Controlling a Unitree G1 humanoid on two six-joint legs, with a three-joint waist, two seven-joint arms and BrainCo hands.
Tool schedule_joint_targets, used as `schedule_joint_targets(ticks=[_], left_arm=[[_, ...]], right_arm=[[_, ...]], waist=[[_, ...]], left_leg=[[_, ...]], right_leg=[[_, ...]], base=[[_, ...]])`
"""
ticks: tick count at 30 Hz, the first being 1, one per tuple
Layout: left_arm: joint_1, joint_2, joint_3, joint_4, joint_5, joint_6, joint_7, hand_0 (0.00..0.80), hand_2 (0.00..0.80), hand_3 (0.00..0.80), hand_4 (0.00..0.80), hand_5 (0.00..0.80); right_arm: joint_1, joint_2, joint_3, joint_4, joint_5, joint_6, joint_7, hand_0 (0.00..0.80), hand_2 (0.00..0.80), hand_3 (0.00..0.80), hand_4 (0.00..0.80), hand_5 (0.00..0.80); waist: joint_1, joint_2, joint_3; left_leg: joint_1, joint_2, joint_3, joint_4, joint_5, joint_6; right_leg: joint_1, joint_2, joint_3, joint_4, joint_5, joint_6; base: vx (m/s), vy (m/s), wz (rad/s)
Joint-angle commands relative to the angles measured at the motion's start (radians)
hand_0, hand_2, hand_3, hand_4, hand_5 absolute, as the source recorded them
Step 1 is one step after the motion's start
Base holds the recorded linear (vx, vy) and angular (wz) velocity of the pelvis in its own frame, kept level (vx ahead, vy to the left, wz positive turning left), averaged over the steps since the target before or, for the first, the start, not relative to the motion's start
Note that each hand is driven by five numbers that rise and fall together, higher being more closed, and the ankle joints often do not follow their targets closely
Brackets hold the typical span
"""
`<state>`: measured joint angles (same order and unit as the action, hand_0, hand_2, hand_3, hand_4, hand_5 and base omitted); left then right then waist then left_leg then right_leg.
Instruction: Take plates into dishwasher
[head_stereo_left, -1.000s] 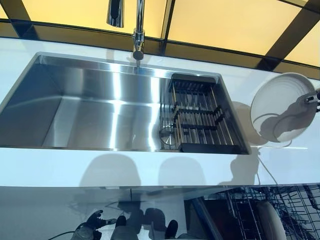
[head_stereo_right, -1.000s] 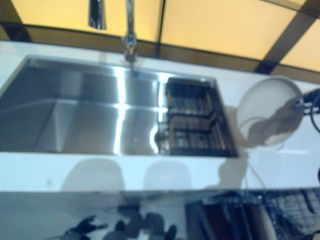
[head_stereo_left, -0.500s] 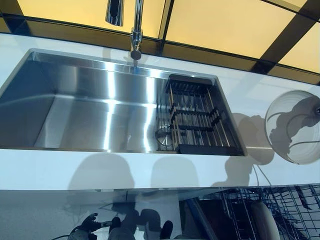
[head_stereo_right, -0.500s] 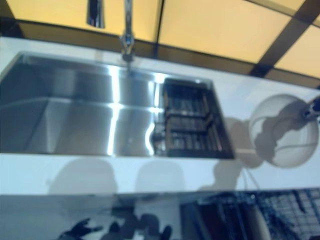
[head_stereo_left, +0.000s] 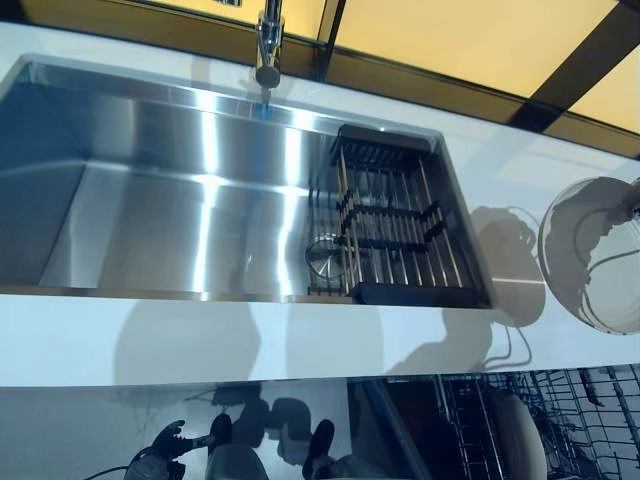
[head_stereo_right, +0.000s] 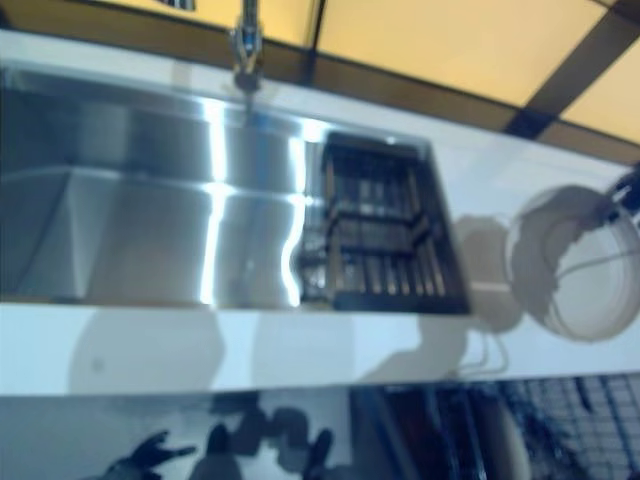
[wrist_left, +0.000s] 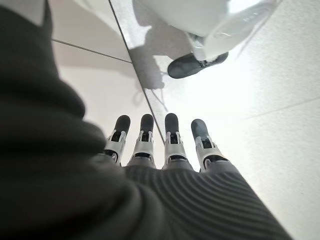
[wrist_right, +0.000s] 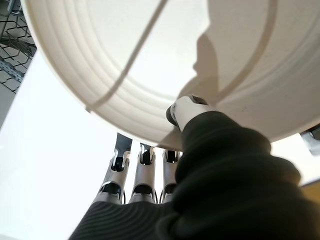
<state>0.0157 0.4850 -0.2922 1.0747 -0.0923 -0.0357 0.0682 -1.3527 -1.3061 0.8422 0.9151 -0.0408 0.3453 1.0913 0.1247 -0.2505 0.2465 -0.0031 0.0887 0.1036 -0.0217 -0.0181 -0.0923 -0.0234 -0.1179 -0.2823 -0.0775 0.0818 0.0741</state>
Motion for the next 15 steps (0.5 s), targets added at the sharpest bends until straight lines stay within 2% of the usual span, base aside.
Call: schedule_joint_targets(ticks=[1,6,12,15], left_arm=[[-0.017,0.026,-0.019,-0.025,-0.015,-0.02,0.016,0.0,0.0,0.0,0.0,0.0],[-0.027,0.021,-0.046,-0.047,-0.03,-0.026,0.02,0.0,0.0,0.0,0.0,0.0],[-0.038,0.013,-0.073,-0.069,-0.039,-0.038,0.019,0.0,0.0,0.0,0.0,0.0],[-0.046,0.003,-0.094,-0.088,-0.046,-0.043,0.016,0.0,0.0,0.0,0.0,0.0]], right_arm=[[-0.132,-0.031,0.104,-0.02,0.03,-0.006,-0.059,0.8,0.8,0.8,0.8,0.8],[-0.174,0.027,0.136,-0.023,0.032,0.018,-0.094,0.8,0.8,0.8,0.8,0.8],[-0.201,0.081,0.155,0.02,-0.027,0.018,-0.1,0.8,0.8,0.8,0.8,0.8],[-0.21,0.119,0.158,0.051,-0.059,0.019,-0.104,0.8,0.8,0.8,0.8,0.8]], waist=[[0.034,0.013,0.045],[0.049,0.035,0.072],[0.065,0.068,0.095],[0.075,0.101,0.117]], left_leg=[[-0.034,0.032,-0.002,-0.03,0.087,0.023],[-0.06,0.025,-0.015,-0.02,0.092,0.019],[-0.087,0.02,-0.036,-0.012,0.099,0.014],[-0.101,0.015,-0.049,-0.006,0.105,0.01]], right_leg=[[-0.025,0.0,0.005,0.157,-0.043,0.005],[-0.041,-0.003,-0.001,0.154,-0.04,0.0],[-0.062,-0.012,-0.012,0.165,-0.047,-0.005],[-0.077,-0.021,-0.018,0.183,-0.057,-0.012]], base=[[0.0,0.0,0.0],[0.0,0.0,0.0],[-0.006,-0.001,0.05],[-0.031,0.025,0.05]])
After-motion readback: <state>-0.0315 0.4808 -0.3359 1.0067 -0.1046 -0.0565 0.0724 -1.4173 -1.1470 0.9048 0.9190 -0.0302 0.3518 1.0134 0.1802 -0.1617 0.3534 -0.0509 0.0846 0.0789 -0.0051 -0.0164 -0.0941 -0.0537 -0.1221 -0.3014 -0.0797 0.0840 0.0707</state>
